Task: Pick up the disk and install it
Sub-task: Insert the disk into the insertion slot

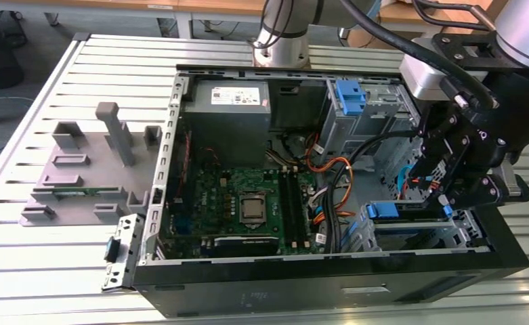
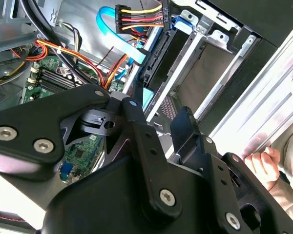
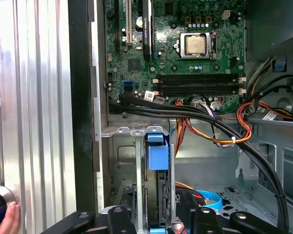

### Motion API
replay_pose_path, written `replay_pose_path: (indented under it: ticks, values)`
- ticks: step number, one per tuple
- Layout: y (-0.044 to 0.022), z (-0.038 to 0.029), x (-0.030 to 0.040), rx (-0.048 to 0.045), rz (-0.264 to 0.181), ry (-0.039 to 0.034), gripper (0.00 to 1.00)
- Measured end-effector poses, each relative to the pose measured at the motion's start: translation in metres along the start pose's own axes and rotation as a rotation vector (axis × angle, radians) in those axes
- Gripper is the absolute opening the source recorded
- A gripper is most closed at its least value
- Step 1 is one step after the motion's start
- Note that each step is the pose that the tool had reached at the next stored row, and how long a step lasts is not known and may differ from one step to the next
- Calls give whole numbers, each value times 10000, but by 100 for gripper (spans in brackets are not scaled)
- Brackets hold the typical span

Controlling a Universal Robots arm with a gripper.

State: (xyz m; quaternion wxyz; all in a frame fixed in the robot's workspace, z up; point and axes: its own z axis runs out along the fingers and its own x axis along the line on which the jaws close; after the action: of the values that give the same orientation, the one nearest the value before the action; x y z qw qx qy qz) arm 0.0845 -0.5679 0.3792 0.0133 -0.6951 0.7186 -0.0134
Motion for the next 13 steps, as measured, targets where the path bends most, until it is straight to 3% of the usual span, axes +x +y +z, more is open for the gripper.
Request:
replay_pose_path:
  ticks: [13]
  values:
    - [-2,37,0,0,0,3,49]
